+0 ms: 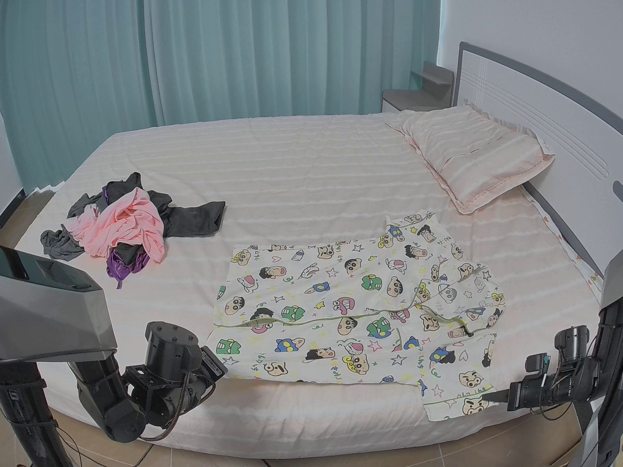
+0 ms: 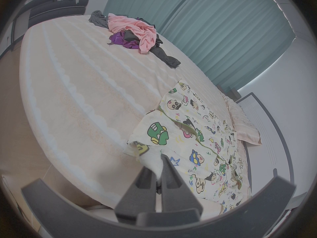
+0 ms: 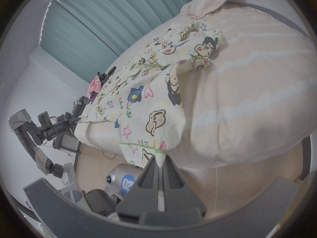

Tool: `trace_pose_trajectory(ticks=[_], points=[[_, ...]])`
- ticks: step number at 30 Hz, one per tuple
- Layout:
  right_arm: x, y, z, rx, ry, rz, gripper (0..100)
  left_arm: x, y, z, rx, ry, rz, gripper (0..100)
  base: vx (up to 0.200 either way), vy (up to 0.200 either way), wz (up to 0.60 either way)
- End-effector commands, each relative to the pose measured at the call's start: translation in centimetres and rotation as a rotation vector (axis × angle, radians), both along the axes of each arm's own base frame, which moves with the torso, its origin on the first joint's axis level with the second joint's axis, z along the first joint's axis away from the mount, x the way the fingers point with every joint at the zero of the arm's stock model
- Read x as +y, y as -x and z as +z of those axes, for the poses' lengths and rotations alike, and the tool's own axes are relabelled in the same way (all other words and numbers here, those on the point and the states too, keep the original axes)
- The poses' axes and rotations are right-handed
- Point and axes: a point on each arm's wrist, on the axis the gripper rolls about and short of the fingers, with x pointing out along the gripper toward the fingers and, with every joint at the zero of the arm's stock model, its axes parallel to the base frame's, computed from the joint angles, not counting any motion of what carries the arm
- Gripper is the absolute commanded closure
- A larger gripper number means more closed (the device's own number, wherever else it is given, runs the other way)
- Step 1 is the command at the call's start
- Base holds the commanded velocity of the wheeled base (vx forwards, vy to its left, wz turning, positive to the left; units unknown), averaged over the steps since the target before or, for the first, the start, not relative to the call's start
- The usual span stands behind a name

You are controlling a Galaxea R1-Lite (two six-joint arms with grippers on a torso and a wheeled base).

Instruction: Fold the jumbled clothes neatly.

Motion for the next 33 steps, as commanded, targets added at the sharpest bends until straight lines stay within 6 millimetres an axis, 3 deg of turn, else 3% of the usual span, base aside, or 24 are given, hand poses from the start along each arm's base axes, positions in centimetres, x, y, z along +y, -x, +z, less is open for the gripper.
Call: trace_pose_trajectory(ticks=[1,17,33], points=[[0.0,1.8,3.4,-0.068,0.02,0.043,100,0.1,0.8,0.0,0.014,-0.019,-0.021,100,0.0,0.0,0.0],[0.4,6.1,6.5,-0.043,0.062,0.097,100,-0.6,5.6,-1.0,0.109,-0.169,-0.226,100,0.0,0.0,0.0],[0.9,8.3,7.2,0.018,0.065,0.106,100,-0.8,7.8,-2.4,0.193,-0.264,-0.332,100,0.0,0.0,0.0]])
